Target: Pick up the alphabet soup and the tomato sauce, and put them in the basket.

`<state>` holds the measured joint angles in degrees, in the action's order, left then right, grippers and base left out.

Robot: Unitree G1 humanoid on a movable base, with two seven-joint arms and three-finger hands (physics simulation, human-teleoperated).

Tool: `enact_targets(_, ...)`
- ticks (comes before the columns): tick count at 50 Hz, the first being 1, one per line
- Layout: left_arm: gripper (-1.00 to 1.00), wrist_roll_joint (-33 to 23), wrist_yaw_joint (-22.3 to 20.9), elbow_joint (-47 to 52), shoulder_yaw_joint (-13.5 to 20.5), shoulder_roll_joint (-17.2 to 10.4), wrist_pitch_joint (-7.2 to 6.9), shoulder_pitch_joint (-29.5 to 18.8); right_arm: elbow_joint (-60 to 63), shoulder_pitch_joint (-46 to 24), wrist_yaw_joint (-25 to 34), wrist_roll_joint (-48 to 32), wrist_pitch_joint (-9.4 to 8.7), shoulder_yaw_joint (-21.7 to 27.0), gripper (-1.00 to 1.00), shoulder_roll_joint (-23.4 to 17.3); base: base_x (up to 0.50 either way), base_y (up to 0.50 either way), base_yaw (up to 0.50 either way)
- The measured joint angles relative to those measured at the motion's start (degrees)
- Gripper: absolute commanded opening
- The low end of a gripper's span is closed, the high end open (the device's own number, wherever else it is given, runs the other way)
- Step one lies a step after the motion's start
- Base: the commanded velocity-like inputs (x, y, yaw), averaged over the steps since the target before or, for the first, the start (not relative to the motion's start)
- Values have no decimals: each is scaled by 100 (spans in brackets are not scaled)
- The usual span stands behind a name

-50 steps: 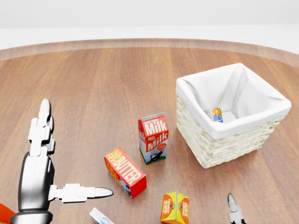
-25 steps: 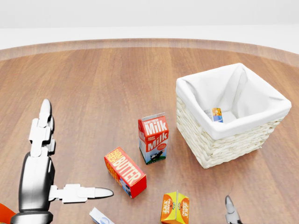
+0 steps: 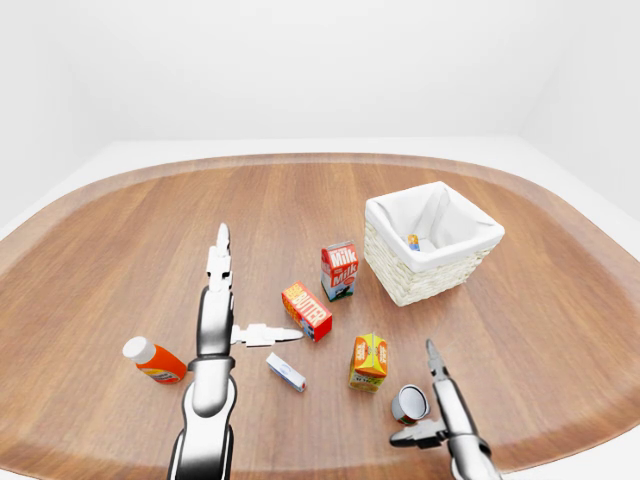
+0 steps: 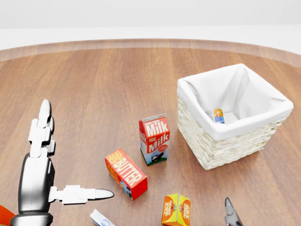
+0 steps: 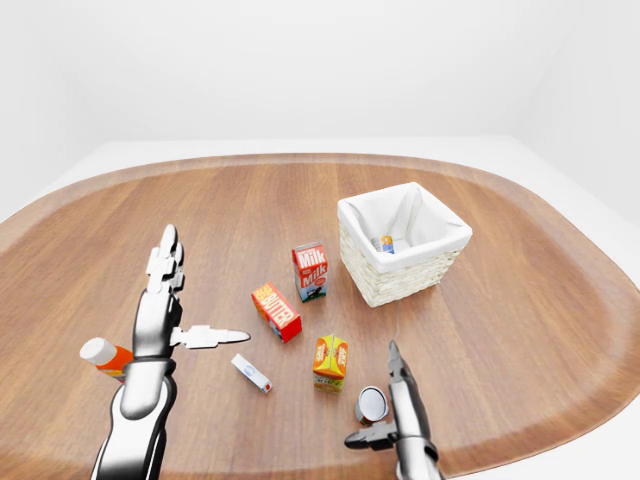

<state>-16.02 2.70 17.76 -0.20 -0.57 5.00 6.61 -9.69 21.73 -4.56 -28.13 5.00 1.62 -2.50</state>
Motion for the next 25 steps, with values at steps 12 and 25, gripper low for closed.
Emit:
enact_targets(12, 100, -4, 3, -24, -2, -2, 0, -1, -225, -89, -134, -93, 0, -53, 100, -30, 0, 0, 0)
enact_targets(25, 100, -11, 6, -32, -8, -1, 0, 12, -466, -172, -275, -178, 0, -96, 100, -65, 0, 0, 0)
